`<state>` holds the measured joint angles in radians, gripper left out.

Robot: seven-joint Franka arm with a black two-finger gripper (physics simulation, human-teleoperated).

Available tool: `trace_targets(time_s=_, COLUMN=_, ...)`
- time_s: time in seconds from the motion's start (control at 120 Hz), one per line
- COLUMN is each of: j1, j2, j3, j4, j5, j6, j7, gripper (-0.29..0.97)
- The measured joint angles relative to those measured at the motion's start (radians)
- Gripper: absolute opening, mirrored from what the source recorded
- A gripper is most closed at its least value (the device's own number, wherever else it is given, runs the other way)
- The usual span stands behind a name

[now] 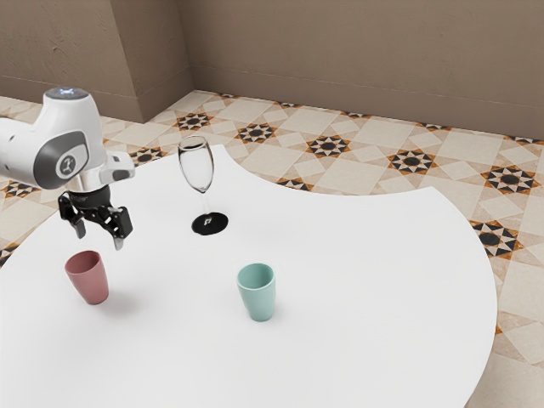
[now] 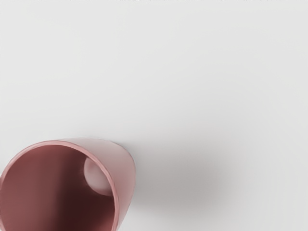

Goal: Place the left cup onto the right cup

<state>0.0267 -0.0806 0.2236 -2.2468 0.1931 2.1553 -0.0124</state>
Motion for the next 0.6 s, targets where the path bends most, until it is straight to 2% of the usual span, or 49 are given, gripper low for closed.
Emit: trace_targets(time_s=0.6, j1=0.042, j2=0.069, j3=0.027, j4=-0.057, j5=-0.014, j6=0.121, j7=-0.015, gripper=0.68)
